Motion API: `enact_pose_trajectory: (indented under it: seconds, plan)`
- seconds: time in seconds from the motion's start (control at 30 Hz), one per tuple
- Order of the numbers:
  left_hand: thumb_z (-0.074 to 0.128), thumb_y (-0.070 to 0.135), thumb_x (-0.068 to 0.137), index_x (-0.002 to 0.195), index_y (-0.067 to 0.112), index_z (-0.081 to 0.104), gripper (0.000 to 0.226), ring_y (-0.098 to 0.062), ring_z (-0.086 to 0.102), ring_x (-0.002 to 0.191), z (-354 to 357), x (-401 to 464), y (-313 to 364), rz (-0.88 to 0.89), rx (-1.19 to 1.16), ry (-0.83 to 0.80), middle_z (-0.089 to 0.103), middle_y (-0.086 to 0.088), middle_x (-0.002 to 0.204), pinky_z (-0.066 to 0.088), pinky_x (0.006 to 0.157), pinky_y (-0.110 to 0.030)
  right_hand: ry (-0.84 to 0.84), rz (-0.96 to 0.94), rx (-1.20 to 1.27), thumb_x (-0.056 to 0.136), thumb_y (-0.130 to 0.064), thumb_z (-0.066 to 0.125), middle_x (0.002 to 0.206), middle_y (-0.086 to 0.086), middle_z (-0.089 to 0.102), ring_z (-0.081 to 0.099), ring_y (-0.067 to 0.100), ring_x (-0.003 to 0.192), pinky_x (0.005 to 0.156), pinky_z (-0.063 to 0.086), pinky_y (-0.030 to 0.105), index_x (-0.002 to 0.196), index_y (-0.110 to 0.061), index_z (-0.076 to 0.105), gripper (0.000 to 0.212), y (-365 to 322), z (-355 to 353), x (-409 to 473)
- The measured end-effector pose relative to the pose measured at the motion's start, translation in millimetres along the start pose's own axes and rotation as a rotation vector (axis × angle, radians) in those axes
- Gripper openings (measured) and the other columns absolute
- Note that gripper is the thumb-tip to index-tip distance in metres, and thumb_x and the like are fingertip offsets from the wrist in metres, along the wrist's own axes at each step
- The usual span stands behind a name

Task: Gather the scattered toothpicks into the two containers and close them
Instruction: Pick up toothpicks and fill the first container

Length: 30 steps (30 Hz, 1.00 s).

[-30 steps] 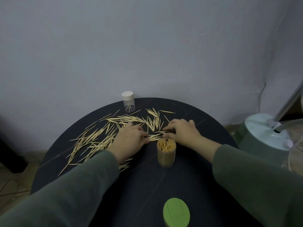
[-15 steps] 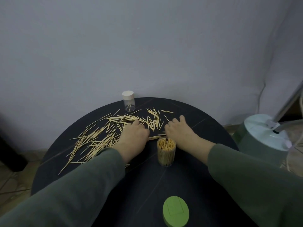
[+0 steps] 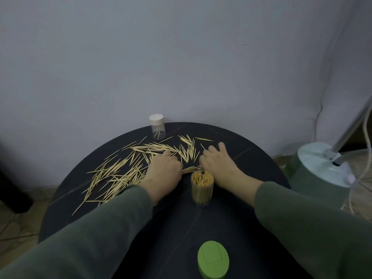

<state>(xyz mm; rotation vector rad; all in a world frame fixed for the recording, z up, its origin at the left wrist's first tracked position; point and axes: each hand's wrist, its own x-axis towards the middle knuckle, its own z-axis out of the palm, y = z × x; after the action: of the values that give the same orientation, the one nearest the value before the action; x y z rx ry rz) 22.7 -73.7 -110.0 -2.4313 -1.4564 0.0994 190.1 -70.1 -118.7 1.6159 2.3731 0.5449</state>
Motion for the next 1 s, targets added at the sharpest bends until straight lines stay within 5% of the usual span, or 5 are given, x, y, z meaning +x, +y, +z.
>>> enact_pose_trajectory:
  seconds: [0.6,0.87,1.0]
  plan:
    - [0.051,0.039,0.097,0.116,0.025,0.065,0.028,-0.014,0.047,0.106,10.5,-4.7,-7.1,-0.138,-0.337,0.099,0.059,0.005,0.115,0.046,0.093,-0.032,-0.128,0.016,0.137,0.1,-0.035,0.043,0.13,0.01,0.056,0.045,0.027,0.124,0.111,0.02,0.056,0.128,-0.01,0.052,0.038,5.0,1.0,-0.2]
    - [0.051,0.038,0.097,0.112,0.024,0.066,0.025,-0.015,0.049,0.106,13.1,-4.3,-7.8,-0.185,-0.388,0.137,0.061,0.005,0.112,0.047,0.093,-0.034,0.022,0.015,0.137,0.1,-0.031,0.044,0.128,0.006,0.055,0.045,0.024,0.123,0.11,0.021,0.052,0.126,-0.014,0.054,0.033,3.7,5.7,-8.3]
    - [0.054,0.037,0.096,0.109,0.024,0.066,0.022,-0.012,0.052,0.102,10.7,-4.2,-7.8,-0.208,-0.465,0.202,0.063,0.007,0.105,0.048,0.091,-0.03,0.074,0.096,0.357,0.098,-0.031,0.049,0.12,-0.001,0.057,0.047,0.018,0.116,0.108,0.024,0.046,0.118,-0.02,0.056,0.024,7.3,6.1,-11.7]
